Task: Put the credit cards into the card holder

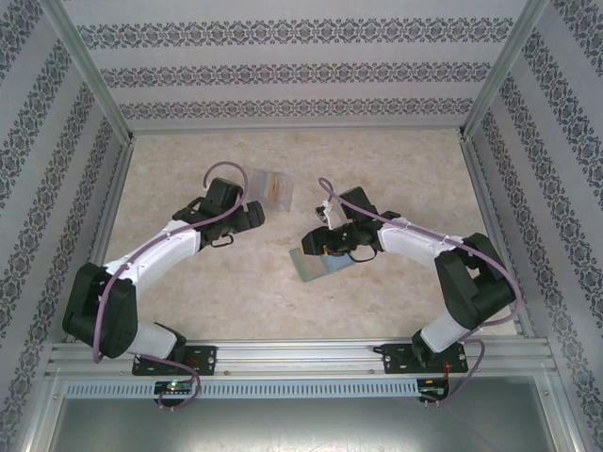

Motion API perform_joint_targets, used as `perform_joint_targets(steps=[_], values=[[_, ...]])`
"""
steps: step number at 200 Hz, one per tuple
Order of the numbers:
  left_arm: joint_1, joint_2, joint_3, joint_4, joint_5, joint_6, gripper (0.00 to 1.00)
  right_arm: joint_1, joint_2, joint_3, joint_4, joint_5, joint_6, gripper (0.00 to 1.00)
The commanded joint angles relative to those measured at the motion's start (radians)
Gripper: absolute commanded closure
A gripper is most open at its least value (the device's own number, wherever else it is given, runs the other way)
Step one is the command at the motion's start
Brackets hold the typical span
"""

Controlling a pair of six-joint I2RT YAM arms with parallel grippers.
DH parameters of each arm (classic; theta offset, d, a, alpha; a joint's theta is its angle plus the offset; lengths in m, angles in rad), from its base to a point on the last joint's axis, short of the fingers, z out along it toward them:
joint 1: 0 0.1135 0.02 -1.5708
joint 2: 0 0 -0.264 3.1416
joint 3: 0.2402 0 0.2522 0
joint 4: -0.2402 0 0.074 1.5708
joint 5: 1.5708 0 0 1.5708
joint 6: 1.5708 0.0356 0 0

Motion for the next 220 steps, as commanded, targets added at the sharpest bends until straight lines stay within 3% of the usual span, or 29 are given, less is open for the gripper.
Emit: perform_joint_targets(steps=[1,28,48,65,83,85,89,93,166,220], values=[[0.034,0.017,0.07,-0.041,-0.005,0.049,0.0,0.013,-0.09,0.038,0.044,0.146,-0.011,0.45],[0.037,0.2,0.322,-0.232,-0.045,0.098,0.01,0.014,-0.206,0.043,0.05,0.436,-0.033,0.37],[0.037,0.36,0.52,-0.365,-0.031,0.159,0.01,0.007,-0.286,0.014,0.067,0.57,-0.038,0.26],[0.034,0.468,0.656,-0.455,-0.02,0.204,0.0,-0.015,-0.341,-0.012,0.072,0.633,-0.026,0.24],[0.031,0.545,0.752,-0.51,-0.019,0.246,0.0,-0.043,-0.376,-0.034,0.072,0.625,-0.029,0.22],[0.031,0.55,0.758,-0.513,-0.016,0.25,0.0,-0.045,-0.379,-0.037,0.072,0.623,-0.033,0.19],[0.029,0.561,0.772,-0.518,-0.011,0.259,0.0,-0.049,-0.383,-0.041,0.072,0.621,-0.038,0.04],[0.029,0.572,0.785,-0.522,-0.004,0.267,0.01,-0.05,-0.387,-0.046,0.071,0.621,-0.044,0.02],[0.029,0.807,1.118,-0.713,0.013,0.338,0.02,-0.105,-0.409,-0.089,0.095,0.583,-0.018,0.02],[0.029,0.842,1.14,-0.703,-0.05,0.329,0.04,-0.125,-0.423,-0.148,0.123,0.584,0.019,0.02]])
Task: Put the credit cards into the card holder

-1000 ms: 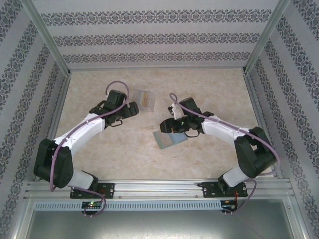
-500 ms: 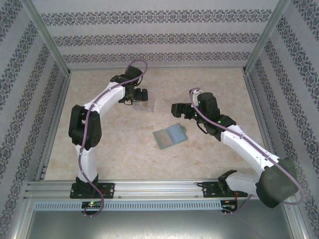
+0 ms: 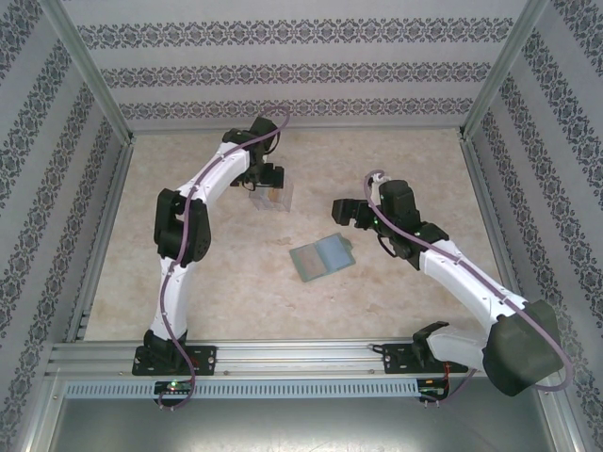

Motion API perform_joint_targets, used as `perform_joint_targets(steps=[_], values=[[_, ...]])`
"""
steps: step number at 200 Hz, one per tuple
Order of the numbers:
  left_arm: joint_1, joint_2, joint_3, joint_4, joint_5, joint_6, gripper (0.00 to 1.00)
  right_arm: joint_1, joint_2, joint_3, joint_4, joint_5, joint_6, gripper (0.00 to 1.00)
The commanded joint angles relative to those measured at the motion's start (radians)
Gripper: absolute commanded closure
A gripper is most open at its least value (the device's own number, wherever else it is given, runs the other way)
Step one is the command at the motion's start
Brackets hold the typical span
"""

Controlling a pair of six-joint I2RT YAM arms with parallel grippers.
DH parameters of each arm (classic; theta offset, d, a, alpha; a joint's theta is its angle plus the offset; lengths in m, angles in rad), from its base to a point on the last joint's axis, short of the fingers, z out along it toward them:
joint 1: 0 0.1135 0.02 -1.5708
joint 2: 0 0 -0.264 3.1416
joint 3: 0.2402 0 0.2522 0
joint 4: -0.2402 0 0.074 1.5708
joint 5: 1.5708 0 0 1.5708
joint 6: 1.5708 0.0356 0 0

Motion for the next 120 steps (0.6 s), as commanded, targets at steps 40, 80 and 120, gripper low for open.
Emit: perform_joint_targets(steps=[40,80,120], values=[[0.0,0.049,0.043,-0.069,-0.029,0.028,0.05,-0.025,-0.018,-0.072,0.057,-0.031,0.091,0.02],[0.0,0.07,0.047,-0.067,-0.078,0.025,0.06,-0.027,-0.009,-0.074,0.067,-0.039,0.118,0.02],[0.0,0.085,0.075,-0.089,-0.134,0.027,0.08,-0.03,0.0,-0.068,0.061,-0.033,0.136,0.02]])
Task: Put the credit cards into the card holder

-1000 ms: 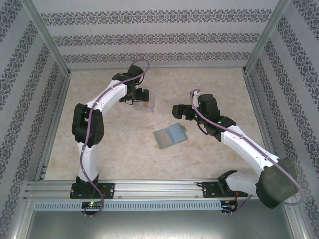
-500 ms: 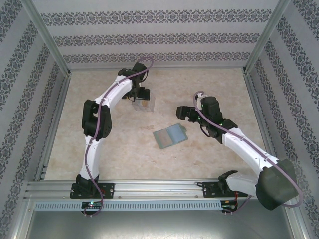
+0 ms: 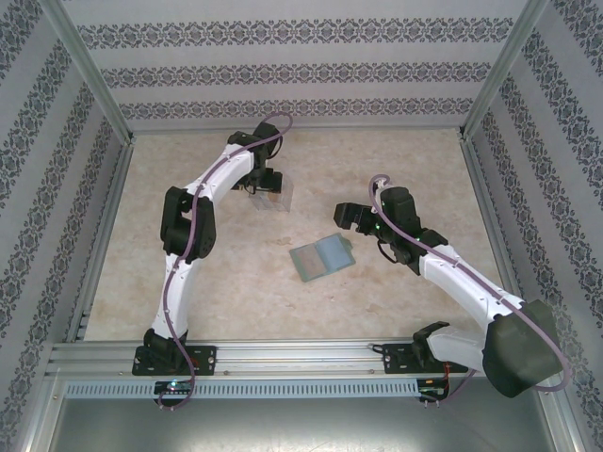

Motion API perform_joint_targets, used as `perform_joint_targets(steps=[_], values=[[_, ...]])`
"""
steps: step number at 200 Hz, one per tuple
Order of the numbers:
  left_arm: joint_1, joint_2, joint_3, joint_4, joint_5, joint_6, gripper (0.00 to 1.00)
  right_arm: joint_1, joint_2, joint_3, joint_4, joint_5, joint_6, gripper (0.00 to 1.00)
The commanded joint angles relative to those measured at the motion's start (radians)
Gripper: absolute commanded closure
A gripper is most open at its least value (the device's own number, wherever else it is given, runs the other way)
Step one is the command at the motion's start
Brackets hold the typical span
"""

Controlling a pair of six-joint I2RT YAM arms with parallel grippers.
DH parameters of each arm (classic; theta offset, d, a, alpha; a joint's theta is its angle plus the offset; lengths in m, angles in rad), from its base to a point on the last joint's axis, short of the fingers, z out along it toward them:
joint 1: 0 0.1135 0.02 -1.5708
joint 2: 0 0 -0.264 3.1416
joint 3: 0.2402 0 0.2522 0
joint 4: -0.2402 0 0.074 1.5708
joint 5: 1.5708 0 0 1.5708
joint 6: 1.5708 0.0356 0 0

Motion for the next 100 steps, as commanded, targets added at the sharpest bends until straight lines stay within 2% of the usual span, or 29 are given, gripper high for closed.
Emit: perform_joint_targets(steps=[1,100], values=[[0.001,0.014,0.031,-0.056,-0.074,0.024,0.08,-0.012,0.004,0.001,0.017,-0.01,0.028,0.02],[0.002,-0.012,0.046,-0.059,-0.178,0.008,0.18,-0.018,0.051,0.014,0.052,-0.06,0.043,0.02]])
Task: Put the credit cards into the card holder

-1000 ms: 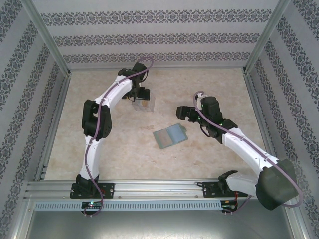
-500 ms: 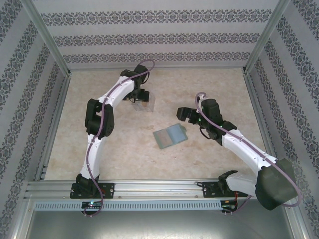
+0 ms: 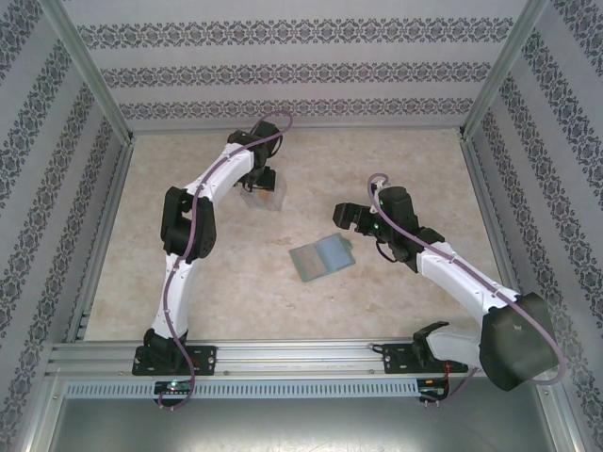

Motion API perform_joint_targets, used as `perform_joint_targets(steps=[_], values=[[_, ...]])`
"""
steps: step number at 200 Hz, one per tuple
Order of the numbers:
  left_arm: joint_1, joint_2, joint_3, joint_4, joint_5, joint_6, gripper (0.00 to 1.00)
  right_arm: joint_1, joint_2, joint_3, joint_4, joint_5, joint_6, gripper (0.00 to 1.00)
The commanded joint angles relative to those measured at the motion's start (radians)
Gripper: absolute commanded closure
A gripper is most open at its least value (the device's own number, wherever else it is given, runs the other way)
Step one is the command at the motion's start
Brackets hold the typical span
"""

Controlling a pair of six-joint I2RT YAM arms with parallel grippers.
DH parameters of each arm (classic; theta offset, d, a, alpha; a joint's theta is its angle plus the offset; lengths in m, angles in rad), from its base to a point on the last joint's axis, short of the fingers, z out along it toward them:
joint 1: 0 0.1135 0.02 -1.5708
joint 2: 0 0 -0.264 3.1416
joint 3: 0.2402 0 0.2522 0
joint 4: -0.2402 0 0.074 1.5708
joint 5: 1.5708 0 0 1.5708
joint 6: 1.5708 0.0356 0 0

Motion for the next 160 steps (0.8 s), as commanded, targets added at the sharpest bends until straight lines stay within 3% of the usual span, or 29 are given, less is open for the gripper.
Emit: perform_joint_targets(steps=[1,46,110,141,160], values=[[0.001,-0.013,0.03,-0.044,-0.056,0.005,0.18,-0.011,0.009,0.014,0.043,-0.038,0.024,0.02],[-0.006,-0.049,-0.004,0.0,-0.089,0.007,0.22,-0.011,0.009,0.003,0.082,-0.074,0.047,0.02],[-0.015,-0.079,-0.013,0.025,-0.057,0.005,0.43,-0.011,0.009,0.01,0.085,-0.07,0.048,0.02],[-0.022,-0.089,-0.02,0.034,-0.061,0.008,0.45,-0.011,0.023,0.028,0.082,-0.089,0.06,0.02],[-0.022,-0.087,-0.02,0.033,-0.057,0.008,0.52,-0.012,0.029,0.046,0.073,-0.098,0.063,0.02]])
